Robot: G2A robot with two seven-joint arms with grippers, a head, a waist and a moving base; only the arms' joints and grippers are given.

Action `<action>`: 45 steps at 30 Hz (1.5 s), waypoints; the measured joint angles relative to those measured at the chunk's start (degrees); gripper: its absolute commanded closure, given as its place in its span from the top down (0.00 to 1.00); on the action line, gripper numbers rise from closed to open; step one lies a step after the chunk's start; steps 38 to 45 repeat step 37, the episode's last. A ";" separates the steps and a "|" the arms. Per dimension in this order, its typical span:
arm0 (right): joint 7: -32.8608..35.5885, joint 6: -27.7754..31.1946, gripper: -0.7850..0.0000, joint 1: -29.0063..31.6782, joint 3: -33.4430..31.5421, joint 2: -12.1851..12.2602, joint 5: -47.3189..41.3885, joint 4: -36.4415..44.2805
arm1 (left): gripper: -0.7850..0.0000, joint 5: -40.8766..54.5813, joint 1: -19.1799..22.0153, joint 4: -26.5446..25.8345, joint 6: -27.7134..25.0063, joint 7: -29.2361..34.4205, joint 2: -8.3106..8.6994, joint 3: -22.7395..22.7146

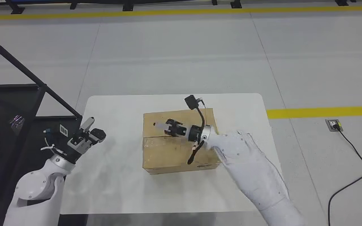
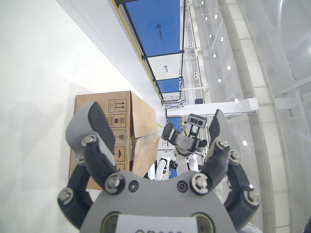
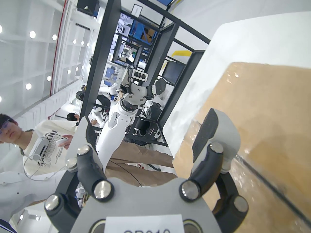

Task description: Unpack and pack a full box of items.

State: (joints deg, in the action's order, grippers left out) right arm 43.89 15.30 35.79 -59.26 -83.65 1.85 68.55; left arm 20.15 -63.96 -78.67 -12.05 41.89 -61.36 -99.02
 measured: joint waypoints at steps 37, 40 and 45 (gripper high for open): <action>-18.25 -9.74 1.00 27.77 -22.17 5.46 0.14 20.97 | 1.00 1.20 2.25 1.99 -0.55 2.52 1.35 0.42; -18.25 -9.74 1.00 27.77 -22.17 5.46 0.14 20.97 | 1.00 1.20 2.25 1.99 -0.55 2.52 1.35 0.42; -18.25 -9.74 1.00 27.77 -22.17 5.46 0.14 20.97 | 1.00 1.20 2.25 1.99 -0.55 2.52 1.35 0.42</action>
